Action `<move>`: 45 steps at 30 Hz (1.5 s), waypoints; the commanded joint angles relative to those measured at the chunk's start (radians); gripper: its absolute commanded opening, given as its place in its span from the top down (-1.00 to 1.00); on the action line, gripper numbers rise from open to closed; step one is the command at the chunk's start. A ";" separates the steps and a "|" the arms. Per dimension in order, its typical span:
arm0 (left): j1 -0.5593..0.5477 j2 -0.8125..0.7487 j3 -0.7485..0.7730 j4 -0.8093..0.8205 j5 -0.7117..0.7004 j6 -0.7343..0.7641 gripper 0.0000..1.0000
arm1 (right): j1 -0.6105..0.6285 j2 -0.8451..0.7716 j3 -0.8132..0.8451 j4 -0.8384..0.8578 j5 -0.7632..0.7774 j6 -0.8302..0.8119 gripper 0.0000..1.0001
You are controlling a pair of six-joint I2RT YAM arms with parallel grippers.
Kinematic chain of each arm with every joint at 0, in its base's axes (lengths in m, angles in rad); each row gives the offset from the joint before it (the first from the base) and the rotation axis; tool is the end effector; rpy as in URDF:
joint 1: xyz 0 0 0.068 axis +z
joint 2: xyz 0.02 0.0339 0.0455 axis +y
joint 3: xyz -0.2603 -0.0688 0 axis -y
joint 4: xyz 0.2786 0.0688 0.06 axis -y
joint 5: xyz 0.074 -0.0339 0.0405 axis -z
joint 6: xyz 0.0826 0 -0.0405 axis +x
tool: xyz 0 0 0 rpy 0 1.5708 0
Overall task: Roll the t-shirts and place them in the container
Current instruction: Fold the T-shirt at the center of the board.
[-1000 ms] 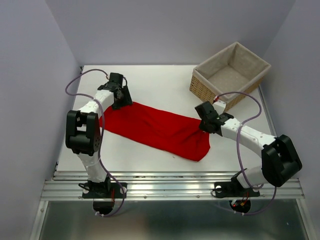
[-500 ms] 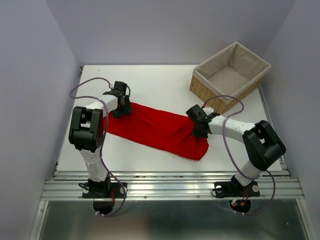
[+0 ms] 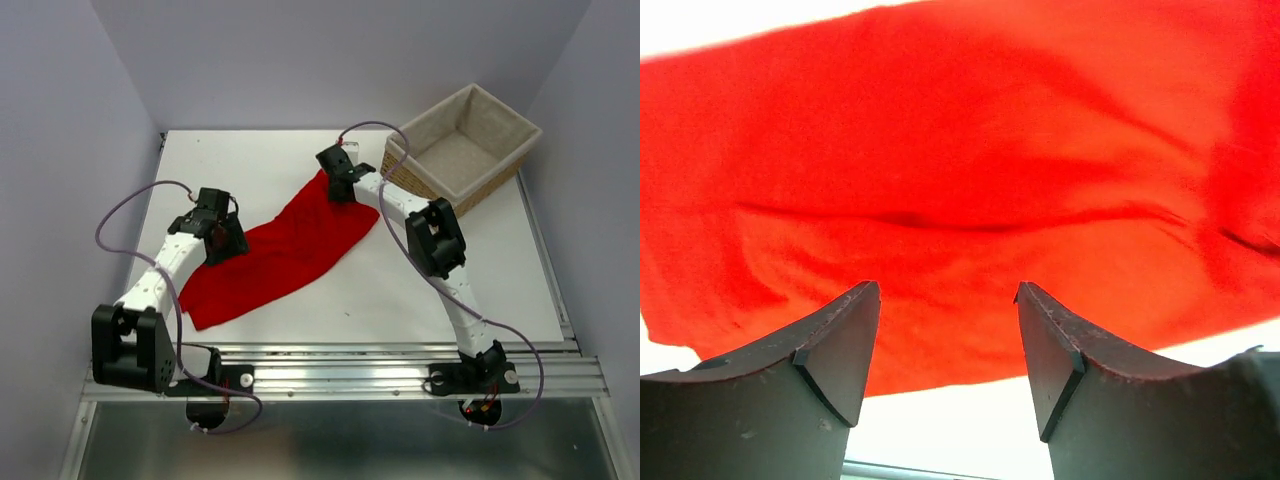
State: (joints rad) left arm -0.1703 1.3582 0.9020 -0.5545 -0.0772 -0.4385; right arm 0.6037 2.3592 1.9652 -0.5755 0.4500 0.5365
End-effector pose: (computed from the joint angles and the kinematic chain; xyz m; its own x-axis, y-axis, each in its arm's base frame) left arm 0.3211 -0.0487 0.1666 -0.8106 -0.2901 -0.5087 -0.2381 0.9569 -0.1664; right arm 0.4887 0.2933 0.1231 -0.7412 0.0479 -0.6696 0.0817 0.9965 -0.0191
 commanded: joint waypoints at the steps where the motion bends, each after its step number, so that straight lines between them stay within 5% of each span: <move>1: -0.003 -0.132 0.084 -0.099 0.004 -0.008 -0.37 | 0.008 0.025 0.246 -0.054 -0.009 -0.119 0.17; 5: -0.005 -0.119 0.150 -0.094 0.028 0.009 -0.37 | 0.008 -0.047 0.238 -0.031 -0.059 -0.127 0.09; 15: -0.005 0.142 0.241 0.039 0.159 0.030 -0.36 | 0.008 -0.434 -0.282 0.101 -0.203 -0.023 0.03; 22: 0.009 0.249 0.178 0.079 0.099 0.043 -0.37 | 0.027 -0.439 -0.456 0.149 -0.284 0.059 0.06; 37: 0.045 0.219 -0.069 0.159 0.131 -0.008 -0.36 | -0.019 -0.181 -0.326 0.129 -0.157 0.054 0.10; 45: 0.041 0.056 -0.092 0.102 0.296 -0.057 -0.35 | -0.051 0.037 0.042 0.092 -0.204 -0.081 0.09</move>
State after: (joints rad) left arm -0.1230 1.5124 0.8318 -0.3851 0.1192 -0.4629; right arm 0.5659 2.3047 1.8687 -0.4789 0.2546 0.5419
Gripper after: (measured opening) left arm 0.680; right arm 0.450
